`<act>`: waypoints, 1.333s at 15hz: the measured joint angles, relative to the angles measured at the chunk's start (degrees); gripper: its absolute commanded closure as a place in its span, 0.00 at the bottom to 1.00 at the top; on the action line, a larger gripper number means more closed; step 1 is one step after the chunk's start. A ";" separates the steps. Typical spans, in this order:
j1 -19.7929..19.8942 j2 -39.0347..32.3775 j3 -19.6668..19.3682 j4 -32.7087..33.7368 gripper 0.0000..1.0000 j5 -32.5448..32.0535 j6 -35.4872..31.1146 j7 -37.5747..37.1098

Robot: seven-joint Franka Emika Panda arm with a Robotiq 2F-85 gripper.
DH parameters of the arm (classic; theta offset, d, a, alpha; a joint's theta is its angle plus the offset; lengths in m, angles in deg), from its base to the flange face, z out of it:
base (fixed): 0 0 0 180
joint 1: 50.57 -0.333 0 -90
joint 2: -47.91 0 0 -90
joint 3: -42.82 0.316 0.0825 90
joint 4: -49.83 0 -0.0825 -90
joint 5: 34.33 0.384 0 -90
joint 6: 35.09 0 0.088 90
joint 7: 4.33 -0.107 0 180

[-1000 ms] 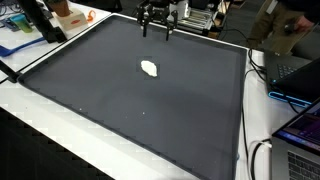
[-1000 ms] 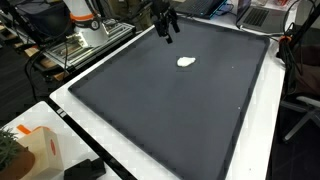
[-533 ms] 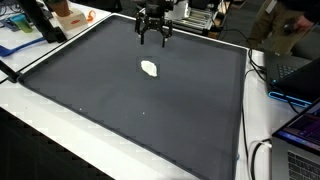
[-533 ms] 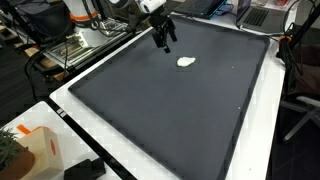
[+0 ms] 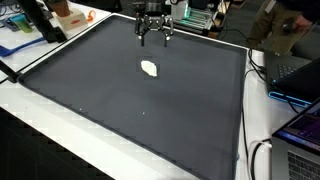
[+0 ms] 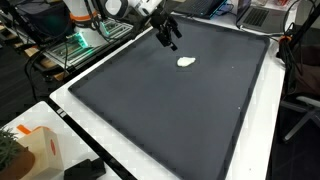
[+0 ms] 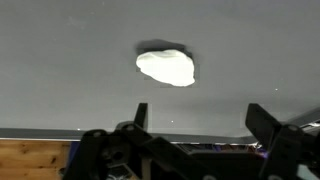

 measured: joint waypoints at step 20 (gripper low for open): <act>-0.44 -8.35 -3.47 1.96 0.00 -2.52 -8.68 11.26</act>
